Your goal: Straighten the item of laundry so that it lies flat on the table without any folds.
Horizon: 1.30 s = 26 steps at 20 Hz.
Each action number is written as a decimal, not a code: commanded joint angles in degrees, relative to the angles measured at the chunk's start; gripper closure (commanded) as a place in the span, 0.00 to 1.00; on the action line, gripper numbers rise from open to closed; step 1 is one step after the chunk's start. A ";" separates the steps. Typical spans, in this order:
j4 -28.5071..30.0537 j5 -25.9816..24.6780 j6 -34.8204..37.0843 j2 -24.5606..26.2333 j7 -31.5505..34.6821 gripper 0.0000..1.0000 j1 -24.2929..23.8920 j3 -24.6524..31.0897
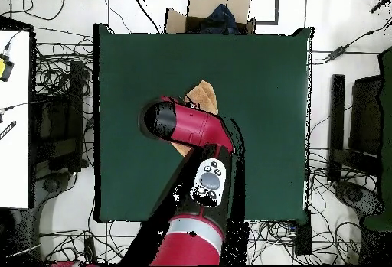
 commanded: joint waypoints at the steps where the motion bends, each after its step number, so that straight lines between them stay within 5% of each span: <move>1: 4.83 1.19 -4.18 3.84 12.41 0.00 -1.56 6.32; 26: 0.88 0.81 -10.15 15.69 10.19 0.00 -7.19 16.77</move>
